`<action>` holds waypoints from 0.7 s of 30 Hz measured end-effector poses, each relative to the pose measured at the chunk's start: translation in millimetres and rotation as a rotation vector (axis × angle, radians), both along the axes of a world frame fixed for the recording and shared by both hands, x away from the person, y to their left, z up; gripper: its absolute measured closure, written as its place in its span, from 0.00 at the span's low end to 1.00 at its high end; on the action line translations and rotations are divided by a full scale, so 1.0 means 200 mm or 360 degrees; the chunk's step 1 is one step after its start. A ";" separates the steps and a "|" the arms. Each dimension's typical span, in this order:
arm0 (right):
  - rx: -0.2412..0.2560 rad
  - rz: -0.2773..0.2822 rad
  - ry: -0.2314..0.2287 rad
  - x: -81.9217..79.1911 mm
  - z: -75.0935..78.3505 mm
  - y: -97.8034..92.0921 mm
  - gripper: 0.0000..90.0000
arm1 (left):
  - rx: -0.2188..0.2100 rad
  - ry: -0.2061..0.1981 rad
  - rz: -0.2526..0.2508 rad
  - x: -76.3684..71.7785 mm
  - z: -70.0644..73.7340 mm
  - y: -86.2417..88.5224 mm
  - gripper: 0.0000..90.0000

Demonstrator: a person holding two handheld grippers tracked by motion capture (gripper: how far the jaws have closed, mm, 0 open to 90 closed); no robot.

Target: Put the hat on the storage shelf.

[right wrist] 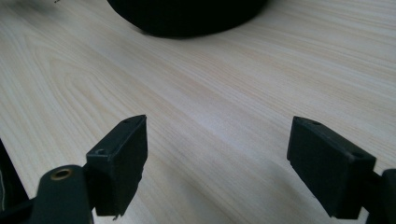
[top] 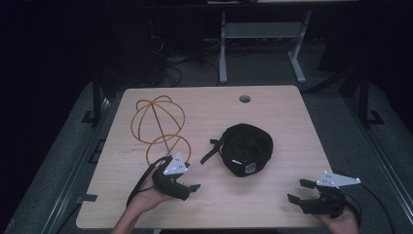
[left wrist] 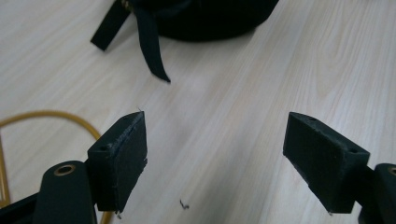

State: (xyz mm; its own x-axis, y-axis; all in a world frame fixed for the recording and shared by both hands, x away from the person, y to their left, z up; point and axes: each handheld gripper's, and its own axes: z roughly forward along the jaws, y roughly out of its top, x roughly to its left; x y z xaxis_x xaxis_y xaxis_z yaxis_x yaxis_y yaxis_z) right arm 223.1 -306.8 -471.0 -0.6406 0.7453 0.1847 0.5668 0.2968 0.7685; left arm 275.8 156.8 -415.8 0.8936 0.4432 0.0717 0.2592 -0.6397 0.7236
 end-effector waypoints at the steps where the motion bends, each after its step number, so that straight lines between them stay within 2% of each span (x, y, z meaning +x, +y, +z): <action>1: 0.0002 -0.0001 0.0002 0.00 0.00 0.00 0.22 | 0.0000 0.0000 0.0000 0.00 0.00 0.00 0.24; 13: 0.0015 -0.0006 -0.0001 0.00 0.00 -0.01 0.21 | 0.0023 -0.0029 -0.0084 0.03 0.10 -0.14 0.24; 21: 0.0057 -0.0028 -0.0004 0.00 0.01 -0.03 0.22 | 0.0036 -0.0042 -0.0147 0.06 0.16 -0.25 0.25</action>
State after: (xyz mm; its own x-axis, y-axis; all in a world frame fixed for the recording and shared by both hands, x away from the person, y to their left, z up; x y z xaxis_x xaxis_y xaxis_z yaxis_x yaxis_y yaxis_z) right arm 222.2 -312.1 -468.2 -0.6277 0.7496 0.2098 0.5698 0.2588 0.7800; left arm 287.9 107.7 -384.6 0.9282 0.3570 0.1049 0.1794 -0.6764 0.7144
